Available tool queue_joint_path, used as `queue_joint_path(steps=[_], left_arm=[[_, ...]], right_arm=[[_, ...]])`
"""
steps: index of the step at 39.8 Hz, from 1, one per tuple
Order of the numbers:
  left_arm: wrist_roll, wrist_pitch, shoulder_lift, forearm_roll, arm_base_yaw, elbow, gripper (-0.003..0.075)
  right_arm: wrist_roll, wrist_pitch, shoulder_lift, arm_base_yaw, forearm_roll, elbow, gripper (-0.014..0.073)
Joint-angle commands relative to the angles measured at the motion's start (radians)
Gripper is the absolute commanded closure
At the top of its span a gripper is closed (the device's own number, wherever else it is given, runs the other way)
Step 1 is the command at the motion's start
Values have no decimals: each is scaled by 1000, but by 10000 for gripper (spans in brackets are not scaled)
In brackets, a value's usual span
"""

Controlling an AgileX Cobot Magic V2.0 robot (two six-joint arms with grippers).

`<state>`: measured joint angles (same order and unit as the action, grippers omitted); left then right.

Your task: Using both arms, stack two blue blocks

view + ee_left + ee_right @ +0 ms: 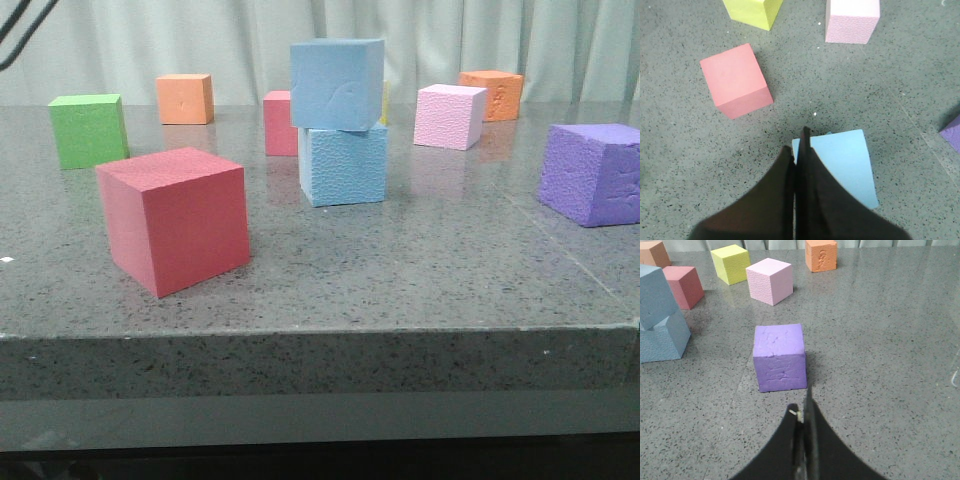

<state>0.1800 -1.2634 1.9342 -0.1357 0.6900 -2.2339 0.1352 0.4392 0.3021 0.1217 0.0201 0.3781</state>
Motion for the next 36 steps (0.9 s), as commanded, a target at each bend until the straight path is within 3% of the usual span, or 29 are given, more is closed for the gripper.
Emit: queue_joint_path(steps=[1, 10, 20, 36], left_arm=[[-20, -11, -100, -12, 3, -2, 741], [-32, -11, -216, -114, -22, 172, 741], [-29, 34, -379, -113, -69, 428, 741], [-3, 381, -722, -109, -127, 932, 741]], right_arm=[[-9, -75, 7, -2, 10, 26, 660], [-9, -74, 7, -2, 10, 26, 660], [-9, -74, 7, -2, 10, 26, 660], [-9, -74, 7, -2, 10, 26, 660]])
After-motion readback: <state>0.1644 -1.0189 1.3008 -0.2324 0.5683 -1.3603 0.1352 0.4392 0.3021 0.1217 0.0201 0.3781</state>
